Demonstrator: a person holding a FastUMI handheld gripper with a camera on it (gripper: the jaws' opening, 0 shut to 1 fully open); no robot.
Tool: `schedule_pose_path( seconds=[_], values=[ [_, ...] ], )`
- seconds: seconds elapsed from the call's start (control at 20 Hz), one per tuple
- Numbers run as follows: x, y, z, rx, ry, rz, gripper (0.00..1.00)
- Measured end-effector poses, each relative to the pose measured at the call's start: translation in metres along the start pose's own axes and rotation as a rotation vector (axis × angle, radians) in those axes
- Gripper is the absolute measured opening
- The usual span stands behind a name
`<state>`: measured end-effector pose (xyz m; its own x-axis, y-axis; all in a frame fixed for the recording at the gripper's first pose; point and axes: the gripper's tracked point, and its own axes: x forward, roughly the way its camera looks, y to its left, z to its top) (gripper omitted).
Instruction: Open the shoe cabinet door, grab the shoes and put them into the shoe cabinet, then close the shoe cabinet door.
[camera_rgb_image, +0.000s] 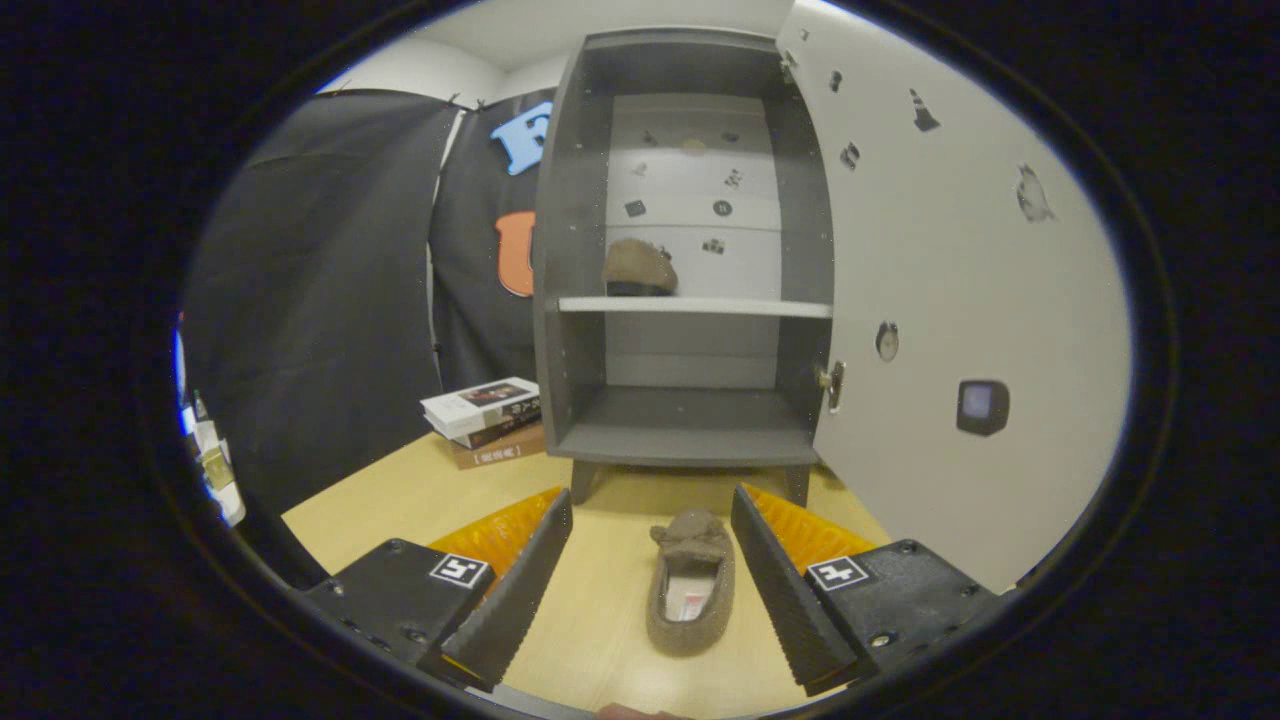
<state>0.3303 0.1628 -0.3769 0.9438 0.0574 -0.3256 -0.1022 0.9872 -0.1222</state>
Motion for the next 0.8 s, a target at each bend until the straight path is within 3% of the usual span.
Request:
schedule_pose_path(
  seconds=[0.25, 0.55, 0.65, 0.7, 0.8],
  values=[
    [0.04, 0.002, -0.066, 0.015, 0.145, -0.047, 1.0],
    [0.071, 0.009, -0.103, 0.019, 0.241, -0.066, 0.95],
    [0.085, -0.004, -0.111, 0.003, 0.268, -0.129, 0.89],
    [0.09, -0.011, -0.117, -0.003, 0.298, -0.161, 0.79],
    [0.099, -0.004, -0.12, 0.023, 0.309, -0.106, 0.58]
  ],
)
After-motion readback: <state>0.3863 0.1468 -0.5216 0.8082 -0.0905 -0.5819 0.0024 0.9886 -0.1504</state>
